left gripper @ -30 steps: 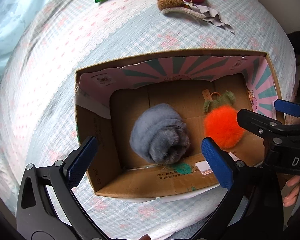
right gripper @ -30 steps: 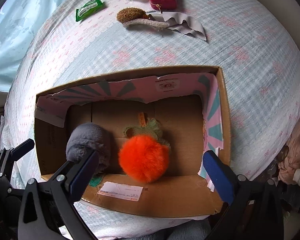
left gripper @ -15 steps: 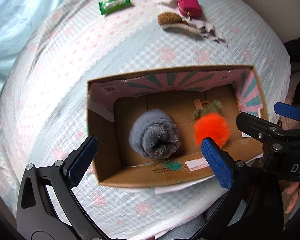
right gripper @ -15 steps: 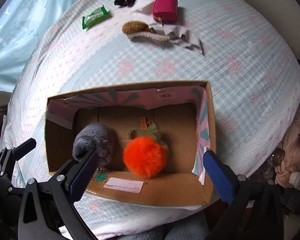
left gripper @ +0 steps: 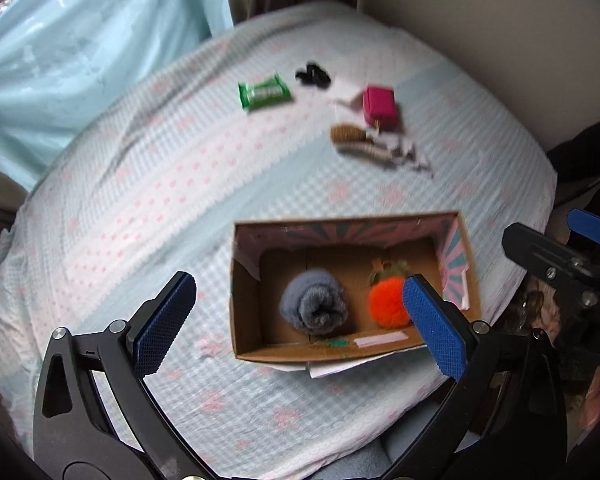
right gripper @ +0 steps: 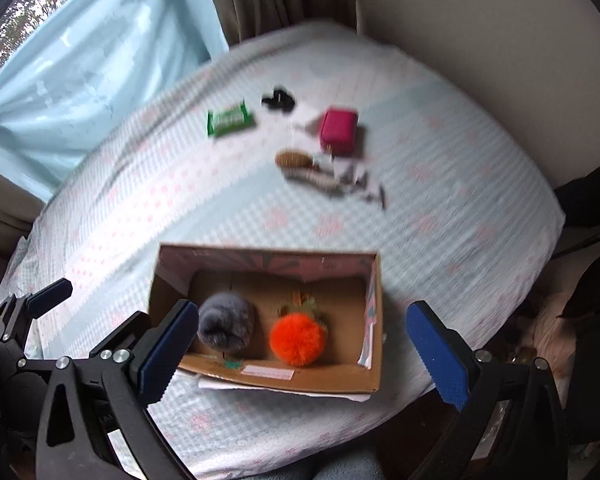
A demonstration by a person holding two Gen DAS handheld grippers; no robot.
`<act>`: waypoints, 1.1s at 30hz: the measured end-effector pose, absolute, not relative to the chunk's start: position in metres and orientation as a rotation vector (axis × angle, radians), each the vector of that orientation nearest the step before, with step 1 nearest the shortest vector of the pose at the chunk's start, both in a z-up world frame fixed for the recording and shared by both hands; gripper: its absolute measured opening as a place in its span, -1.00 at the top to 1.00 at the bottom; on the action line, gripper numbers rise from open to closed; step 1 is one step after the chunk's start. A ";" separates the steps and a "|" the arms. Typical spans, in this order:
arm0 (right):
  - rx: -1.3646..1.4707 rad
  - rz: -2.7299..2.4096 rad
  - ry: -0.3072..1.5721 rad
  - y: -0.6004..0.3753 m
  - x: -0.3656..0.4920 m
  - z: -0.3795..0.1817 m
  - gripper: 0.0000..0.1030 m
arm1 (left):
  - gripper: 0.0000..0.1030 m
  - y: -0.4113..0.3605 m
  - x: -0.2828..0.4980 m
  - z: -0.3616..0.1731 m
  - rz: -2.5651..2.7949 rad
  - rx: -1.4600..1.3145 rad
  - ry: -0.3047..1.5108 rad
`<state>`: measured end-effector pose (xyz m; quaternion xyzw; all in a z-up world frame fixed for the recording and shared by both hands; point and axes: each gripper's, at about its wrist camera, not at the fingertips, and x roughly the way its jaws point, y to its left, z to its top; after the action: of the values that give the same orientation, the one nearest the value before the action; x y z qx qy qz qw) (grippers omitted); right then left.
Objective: Organize soft objects
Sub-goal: 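Lift both tools away from the box toward the remaining items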
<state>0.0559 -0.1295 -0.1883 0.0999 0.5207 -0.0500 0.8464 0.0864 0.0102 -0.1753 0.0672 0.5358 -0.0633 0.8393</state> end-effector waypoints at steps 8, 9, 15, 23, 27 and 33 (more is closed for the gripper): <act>0.191 -0.177 0.931 -0.134 0.045 -0.127 -0.99 | -0.99 0.014 0.081 -0.114 -0.138 0.123 0.967; 0.185 -0.186 0.915 -0.135 0.044 -0.122 -0.99 | -0.99 0.014 0.082 -0.111 -0.140 0.121 0.958; 0.170 -0.216 0.854 -0.137 0.042 -0.104 -1.00 | -0.99 0.013 0.093 -0.097 -0.174 0.099 0.916; 0.145 -0.199 0.866 -0.155 0.064 -0.103 -1.00 | -0.99 0.005 0.128 -0.105 -0.200 0.069 0.941; 0.183 -0.186 0.905 -0.178 0.086 -0.119 -1.00 | -0.99 -0.003 0.158 -0.116 -0.194 0.040 0.972; 0.274 -0.172 0.976 -0.223 0.128 -0.158 -1.00 | -0.99 -0.025 0.208 -0.145 -0.175 0.005 1.035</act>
<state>0.1284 -0.2227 -0.1584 0.1312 0.4667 -0.0821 0.8708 0.2078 -0.0253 -0.1447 0.0026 0.4939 -0.0835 0.8655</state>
